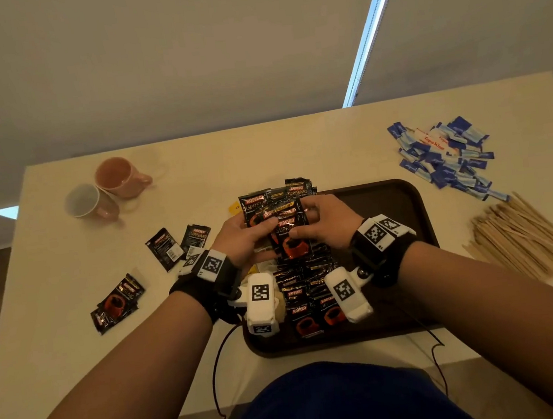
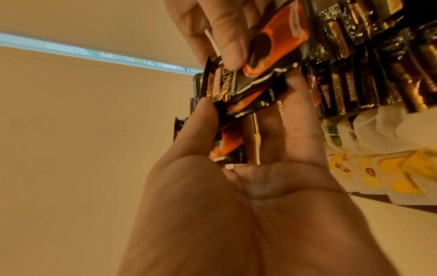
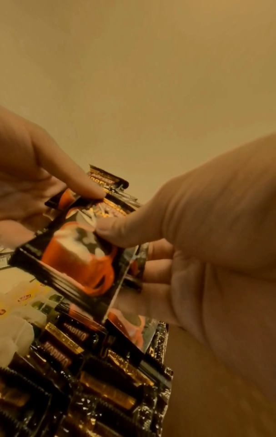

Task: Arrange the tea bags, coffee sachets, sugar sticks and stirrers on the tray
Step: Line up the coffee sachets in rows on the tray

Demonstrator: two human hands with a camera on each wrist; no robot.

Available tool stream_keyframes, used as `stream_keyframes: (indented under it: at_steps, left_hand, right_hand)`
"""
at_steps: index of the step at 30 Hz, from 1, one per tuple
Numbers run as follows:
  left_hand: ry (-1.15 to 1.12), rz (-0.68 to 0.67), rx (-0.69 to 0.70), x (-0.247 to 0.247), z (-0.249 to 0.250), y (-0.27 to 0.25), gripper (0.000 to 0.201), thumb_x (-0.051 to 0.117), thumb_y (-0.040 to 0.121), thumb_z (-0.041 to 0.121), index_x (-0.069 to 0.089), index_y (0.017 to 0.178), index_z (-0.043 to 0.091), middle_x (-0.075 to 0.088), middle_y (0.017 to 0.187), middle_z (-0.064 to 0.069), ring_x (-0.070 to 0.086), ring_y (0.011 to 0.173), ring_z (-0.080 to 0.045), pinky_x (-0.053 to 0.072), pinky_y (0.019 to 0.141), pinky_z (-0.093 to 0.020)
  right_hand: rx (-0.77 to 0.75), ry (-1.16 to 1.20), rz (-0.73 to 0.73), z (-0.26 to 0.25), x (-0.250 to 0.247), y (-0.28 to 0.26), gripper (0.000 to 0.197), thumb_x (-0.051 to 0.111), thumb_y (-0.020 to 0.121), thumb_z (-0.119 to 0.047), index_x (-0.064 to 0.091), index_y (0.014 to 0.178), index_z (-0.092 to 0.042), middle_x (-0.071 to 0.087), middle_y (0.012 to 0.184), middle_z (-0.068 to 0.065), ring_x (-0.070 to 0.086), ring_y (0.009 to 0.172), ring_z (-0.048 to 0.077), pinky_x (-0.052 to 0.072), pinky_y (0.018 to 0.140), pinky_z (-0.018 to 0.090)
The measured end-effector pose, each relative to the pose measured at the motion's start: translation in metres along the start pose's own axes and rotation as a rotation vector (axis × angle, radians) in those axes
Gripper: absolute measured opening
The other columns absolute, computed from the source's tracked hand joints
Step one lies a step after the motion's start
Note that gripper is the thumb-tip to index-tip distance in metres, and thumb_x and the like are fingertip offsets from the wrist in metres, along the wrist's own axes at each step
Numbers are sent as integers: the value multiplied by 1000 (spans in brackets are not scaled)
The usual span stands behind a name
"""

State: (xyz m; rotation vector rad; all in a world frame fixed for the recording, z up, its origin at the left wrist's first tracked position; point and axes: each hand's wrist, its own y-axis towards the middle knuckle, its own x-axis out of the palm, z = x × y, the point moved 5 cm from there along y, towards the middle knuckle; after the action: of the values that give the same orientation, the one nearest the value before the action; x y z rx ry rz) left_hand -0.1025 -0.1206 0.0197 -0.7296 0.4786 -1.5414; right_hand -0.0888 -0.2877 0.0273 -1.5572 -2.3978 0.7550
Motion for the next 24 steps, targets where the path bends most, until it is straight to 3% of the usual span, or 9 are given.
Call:
stream_keyframes:
  at_steps: [3,6,9,12,15,19,21,24]
  left_hand:
    - [-58,12,-18,-1,-4,0,34,66,92,7,59,126,9,70,116,-15,71,95,-29,60,62,-39]
    - [-67,27,-30,-5,-6,-1,34,66,92,7,59,126,9,71,113,-14,72,93,-28,61,64,-39]
    - [-76,56,-21,-12,-8,-2,33,67,92,7,60,124,8,72,112,-15,72,93,-29,61,66,-42]
    - [-87,81,3,-18,-9,-6,25,66,92,5,61,117,10,71,114,-15,71,100,-32,61,73,-48]
    - [-36,49,22,-16,-8,-10,25,68,91,10,62,116,11,73,112,-12,72,97,-29,62,72,-46]
    - [-8,80,31,-16,-8,-11,25,71,90,18,64,113,10,74,107,-12,74,95,-30,61,76,-53]
    - [18,145,50,-19,-8,-11,15,71,91,16,66,105,13,76,100,-11,75,87,-27,62,71,-50]
    - [98,218,129,-23,-7,-11,6,72,90,14,69,95,13,76,94,-11,76,80,-25,62,69,-49]
  right_hand:
    - [2,37,-20,0,4,-2,33,63,91,0,54,121,-10,72,105,1,72,91,13,60,80,29]
    - [37,58,-2,3,7,-2,32,60,94,-2,47,123,-2,71,107,14,71,99,28,58,87,42]
    - [62,60,16,8,7,-1,28,59,95,-4,51,122,0,72,100,13,70,100,31,55,92,48]
    - [56,23,82,13,6,2,38,65,93,-11,55,128,-4,69,112,14,68,106,28,53,97,48]
    - [8,-107,171,14,4,4,48,74,86,-17,59,131,-8,66,108,16,65,104,26,50,100,46]
    - [-9,-111,157,13,7,0,49,77,83,-14,62,129,-7,72,101,12,70,97,24,54,96,46]
    - [-14,-126,138,10,7,-3,51,76,83,-11,59,131,-7,73,102,14,71,97,24,54,95,44]
    - [-66,-96,118,6,8,-8,54,77,82,-7,58,130,-23,72,97,17,72,89,26,59,86,42]
